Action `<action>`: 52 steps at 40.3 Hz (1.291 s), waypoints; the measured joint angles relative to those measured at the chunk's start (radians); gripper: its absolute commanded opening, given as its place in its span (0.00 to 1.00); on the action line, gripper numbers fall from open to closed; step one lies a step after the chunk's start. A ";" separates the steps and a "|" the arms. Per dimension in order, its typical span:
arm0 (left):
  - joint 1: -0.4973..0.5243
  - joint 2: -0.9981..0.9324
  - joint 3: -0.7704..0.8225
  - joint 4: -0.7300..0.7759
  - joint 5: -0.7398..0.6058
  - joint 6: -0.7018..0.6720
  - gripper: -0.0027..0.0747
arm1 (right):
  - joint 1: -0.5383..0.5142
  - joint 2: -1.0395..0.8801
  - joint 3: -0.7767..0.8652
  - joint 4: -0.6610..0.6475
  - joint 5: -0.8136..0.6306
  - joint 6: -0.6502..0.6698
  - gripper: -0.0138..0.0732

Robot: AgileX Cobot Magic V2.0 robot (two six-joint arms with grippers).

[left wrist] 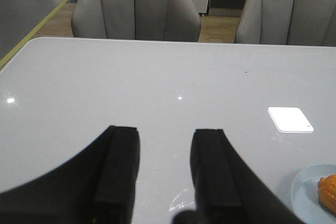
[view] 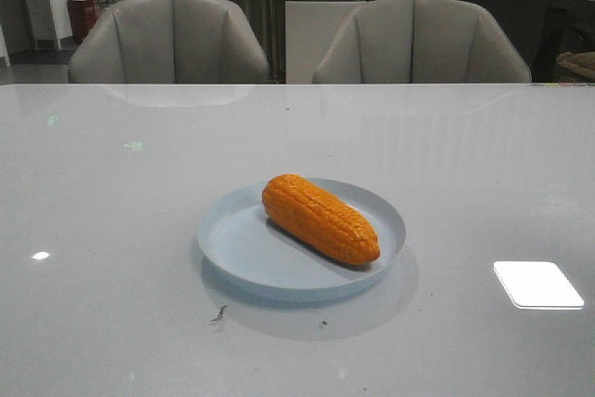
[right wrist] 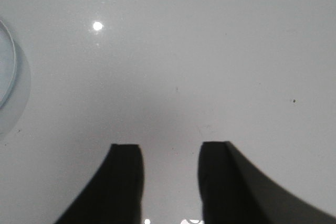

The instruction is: Place corn on plate with both arms

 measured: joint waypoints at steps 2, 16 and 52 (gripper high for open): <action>0.000 0.000 0.000 0.000 0.000 0.000 0.30 | 0.000 0.000 0.000 0.000 -0.002 0.000 0.29; 0.000 0.000 0.000 0.000 0.000 0.002 0.16 | 0.000 0.000 0.000 0.005 -0.006 0.000 0.19; 0.000 -0.026 0.010 0.000 0.012 0.002 0.16 | 0.000 -0.008 0.003 0.007 0.010 0.000 0.19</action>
